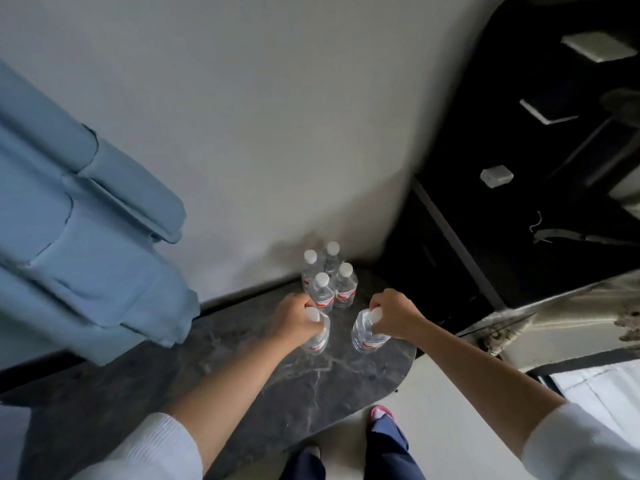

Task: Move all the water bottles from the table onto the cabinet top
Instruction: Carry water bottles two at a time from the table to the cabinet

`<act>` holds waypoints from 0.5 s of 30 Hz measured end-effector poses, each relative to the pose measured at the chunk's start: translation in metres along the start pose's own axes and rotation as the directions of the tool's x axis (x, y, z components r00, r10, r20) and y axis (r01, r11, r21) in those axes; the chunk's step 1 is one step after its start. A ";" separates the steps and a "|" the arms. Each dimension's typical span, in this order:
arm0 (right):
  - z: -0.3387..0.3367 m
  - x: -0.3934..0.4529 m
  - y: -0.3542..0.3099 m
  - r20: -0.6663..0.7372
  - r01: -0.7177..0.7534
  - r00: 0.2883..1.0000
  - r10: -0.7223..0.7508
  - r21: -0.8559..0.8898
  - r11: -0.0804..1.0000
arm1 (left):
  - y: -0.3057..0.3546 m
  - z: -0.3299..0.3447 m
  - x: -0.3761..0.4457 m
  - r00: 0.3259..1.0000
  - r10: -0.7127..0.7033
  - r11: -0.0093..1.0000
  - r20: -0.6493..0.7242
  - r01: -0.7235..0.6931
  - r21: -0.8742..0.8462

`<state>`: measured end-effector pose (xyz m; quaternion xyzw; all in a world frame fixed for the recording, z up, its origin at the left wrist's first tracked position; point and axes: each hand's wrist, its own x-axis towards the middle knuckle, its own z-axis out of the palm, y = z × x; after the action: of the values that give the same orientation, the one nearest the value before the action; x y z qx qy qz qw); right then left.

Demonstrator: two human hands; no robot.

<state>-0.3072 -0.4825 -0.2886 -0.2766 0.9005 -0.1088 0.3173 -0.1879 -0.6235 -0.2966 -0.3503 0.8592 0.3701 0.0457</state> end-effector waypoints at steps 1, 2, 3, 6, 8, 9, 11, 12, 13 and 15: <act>-0.001 0.006 0.004 0.009 0.005 1.000 -0.005 -0.001 1.000 | 0.000 0.006 0.004 1.000 -0.020 1.000 0.000 0.020 0.013; -0.003 0.017 0.010 0.023 0.016 1.000 -0.015 -0.008 1.000 | 0.002 0.014 0.009 0.999 -0.044 0.999 -0.008 0.044 0.022; -0.005 0.027 0.016 0.037 0.026 0.999 -0.026 -0.016 1.000 | 0.004 0.022 0.015 0.998 -0.068 0.997 -0.012 0.068 0.035; -0.004 0.047 0.027 0.077 0.057 0.995 -0.055 -0.016 0.998 | 0.006 0.042 0.024 0.998 -0.063 0.996 0.029 0.061 0.064; -0.006 0.063 0.033 0.105 0.081 0.991 -0.078 -0.025 0.996 | 0.008 0.054 0.032 0.998 -0.048 0.994 0.043 0.043 0.099; -0.005 0.070 0.036 0.120 0.087 0.989 -0.082 -0.034 0.996 | 0.008 0.060 0.035 0.999 -0.037 0.992 0.033 0.033 0.121; -0.004 0.083 0.039 0.148 0.099 0.985 -0.092 -0.042 0.994 | 0.003 0.071 0.046 1.000 -0.015 0.990 0.005 0.014 0.142; -0.003 0.089 0.040 0.162 0.109 0.982 -0.100 -0.050 0.993 | 0.000 0.075 0.051 1.000 -0.007 0.987 0.002 0.007 0.160; -0.002 0.094 0.041 0.175 0.122 0.978 -0.110 -0.056 0.991 | -0.001 0.079 0.057 1.000 -0.002 0.985 0.004 0.001 0.174; 0.005 0.108 0.042 0.212 0.149 0.968 -0.132 -0.065 0.987 | -0.007 0.088 0.071 1.000 -0.008 0.983 0.024 0.003 0.183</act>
<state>-0.3920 -0.5089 -0.3633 -0.3621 0.8444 -0.0652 0.3893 -0.2530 -0.6084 -0.3887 -0.3425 0.8879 0.2940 0.0893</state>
